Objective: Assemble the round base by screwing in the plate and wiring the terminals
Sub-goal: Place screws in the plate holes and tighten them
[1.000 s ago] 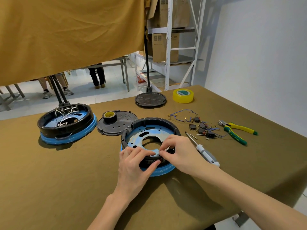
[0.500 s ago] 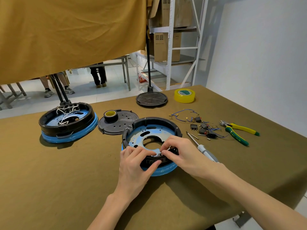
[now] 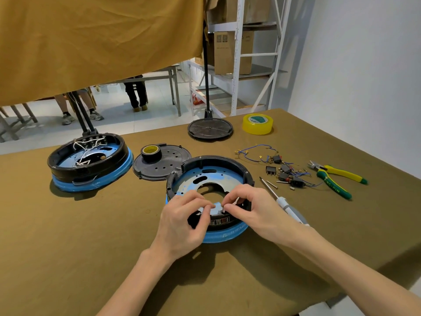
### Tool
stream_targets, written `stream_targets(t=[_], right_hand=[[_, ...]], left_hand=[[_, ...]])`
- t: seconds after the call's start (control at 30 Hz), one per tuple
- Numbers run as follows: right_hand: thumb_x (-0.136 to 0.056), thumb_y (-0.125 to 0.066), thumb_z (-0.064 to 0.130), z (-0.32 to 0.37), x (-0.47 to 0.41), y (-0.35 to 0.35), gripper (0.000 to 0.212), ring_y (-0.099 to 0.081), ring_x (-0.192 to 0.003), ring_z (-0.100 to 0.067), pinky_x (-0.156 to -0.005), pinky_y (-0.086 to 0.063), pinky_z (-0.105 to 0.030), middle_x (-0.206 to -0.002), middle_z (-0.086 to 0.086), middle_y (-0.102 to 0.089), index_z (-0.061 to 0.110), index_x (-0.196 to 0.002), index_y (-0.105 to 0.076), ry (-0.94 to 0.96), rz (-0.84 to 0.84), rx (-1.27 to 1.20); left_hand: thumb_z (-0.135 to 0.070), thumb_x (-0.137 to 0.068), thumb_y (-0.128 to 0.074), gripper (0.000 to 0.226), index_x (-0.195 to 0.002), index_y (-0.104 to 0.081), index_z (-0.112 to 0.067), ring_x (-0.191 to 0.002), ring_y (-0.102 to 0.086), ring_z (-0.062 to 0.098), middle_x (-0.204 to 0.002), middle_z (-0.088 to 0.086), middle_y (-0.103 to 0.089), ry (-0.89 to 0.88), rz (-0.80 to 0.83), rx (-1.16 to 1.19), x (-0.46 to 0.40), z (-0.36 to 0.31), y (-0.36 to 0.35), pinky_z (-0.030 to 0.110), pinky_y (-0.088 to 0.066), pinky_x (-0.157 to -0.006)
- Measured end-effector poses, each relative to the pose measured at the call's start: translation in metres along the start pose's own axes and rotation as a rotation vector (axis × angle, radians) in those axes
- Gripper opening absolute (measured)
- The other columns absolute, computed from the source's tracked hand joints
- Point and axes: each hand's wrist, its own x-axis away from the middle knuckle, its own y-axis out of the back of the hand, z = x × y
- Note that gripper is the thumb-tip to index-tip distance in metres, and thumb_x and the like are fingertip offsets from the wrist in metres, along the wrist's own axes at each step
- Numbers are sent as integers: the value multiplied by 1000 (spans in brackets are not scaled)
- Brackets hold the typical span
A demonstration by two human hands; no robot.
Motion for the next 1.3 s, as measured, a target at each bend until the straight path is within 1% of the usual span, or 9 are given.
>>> stream_targets(t=[0.1,0.33,0.47,0.6,0.77,0.93,1.13,1.23,1.3], right_hand=[[-98,-68,22,-3,-2,-2,9,-60,-100,-9,-85,-48,-21,-94,17,-67,28,-99,-74,37,18,0],[-96,-70,18,-9,-2,0,6,-62,-98,-16,-86,-50,-34,-94,13,-66,22,-98,-75,101,52,-1],[-94,-72,17,-6,-11,8,8,-64,-92,-13,-77,-49,-21,-90,15,-68,23,-94,-77,39,110,-23],[-95,-70,17,1,-18,13,9,-63,-90,-8,-76,-44,-16,-90,16,-68,22,-94,-77,57,182,61],[-99,-66,22,11,-16,20,8,-58,-99,-9,-88,-44,-21,-96,13,-66,22,-101,-74,142,270,209],[-102,-62,23,19,-22,23,12,-54,-96,-4,-87,-38,-14,-97,12,-64,21,-105,-73,134,314,264],[-106,-54,20,20,-18,26,17,-51,-107,-9,-96,-44,-25,-114,4,-60,16,-113,-69,297,376,455],[-106,-54,22,17,-17,25,16,-51,-108,-8,-96,-45,-27,-115,5,-58,16,-113,-68,290,389,456],[-103,-60,22,14,-19,25,14,-55,-105,-6,-93,-46,-23,-111,8,-60,20,-111,-71,207,373,346]], left_hand=[[-20,-95,-57,21,-97,-77,-15,-80,-64,3,-88,-8,-69,-6,-5,6,-9,4,1,29,-54,-67],[-16,-91,-52,26,-92,-78,-15,-66,-58,3,-71,-10,-65,-13,-98,-8,-5,5,-9,31,-45,-58],[-16,-91,-52,27,-91,-79,-14,-65,-58,4,-70,-9,-66,-18,-100,-10,-5,4,-9,31,-44,-57],[-18,-92,-52,27,-91,-79,-14,-65,-58,4,-71,-8,-67,2,-96,-17,-4,4,-10,31,-45,-58],[-19,-93,-52,27,-92,-79,-15,-66,-57,1,-71,-9,-67,6,-93,-23,-3,4,-11,28,-43,-59],[-20,-93,-52,27,-91,-79,-15,-68,-57,0,-72,-9,-67,22,-95,-32,-2,4,-11,26,-44,-61],[-21,-94,-52,27,-91,-78,-15,-71,-53,-6,-75,-10,-68,27,-88,-45,-3,3,-10,14,-38,-67],[-21,-94,-52,27,-90,-78,-16,-71,-53,-5,-75,-10,-68,23,-88,-47,-3,4,-10,14,-37,-67],[-21,-94,-52,26,-91,-78,-16,-70,-54,-4,-74,-10,-68,17,-86,-44,-3,4,-10,15,-38,-65]])
